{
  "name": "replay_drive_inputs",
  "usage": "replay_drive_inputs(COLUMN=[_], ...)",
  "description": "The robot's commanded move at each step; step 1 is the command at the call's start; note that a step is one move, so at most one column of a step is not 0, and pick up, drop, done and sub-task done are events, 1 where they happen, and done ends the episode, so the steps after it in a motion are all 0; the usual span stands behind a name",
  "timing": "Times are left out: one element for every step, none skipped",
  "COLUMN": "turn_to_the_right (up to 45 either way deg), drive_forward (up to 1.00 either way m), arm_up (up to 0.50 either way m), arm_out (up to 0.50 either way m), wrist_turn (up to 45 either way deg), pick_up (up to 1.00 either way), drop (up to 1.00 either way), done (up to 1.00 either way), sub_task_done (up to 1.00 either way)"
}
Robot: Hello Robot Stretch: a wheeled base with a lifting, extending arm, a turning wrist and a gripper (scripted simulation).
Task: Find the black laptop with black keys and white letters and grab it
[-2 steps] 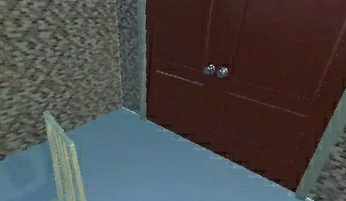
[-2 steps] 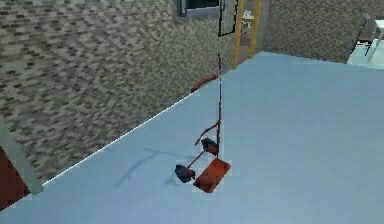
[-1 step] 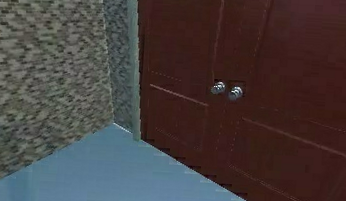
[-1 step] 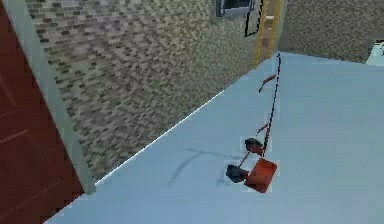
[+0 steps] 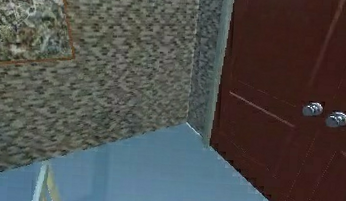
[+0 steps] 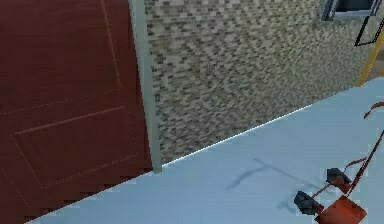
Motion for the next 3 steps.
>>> replay_drive_inputs(turn_to_the_right=[0.0, -27.0, 0.0], drive_forward=[0.35, 0.0, 0.4], arm_up=[0.0, 0.0, 0.0], arm_out=[0.0, 0.0, 0.0], wrist_turn=[0.0, 0.0, 0.0], pick_up=[0.0, 0.0, 0.0], drop=[0.0, 0.0, 0.0], done=[0.0, 0.0, 0.0], sub_task_done=[0.0, 0.0, 0.0])
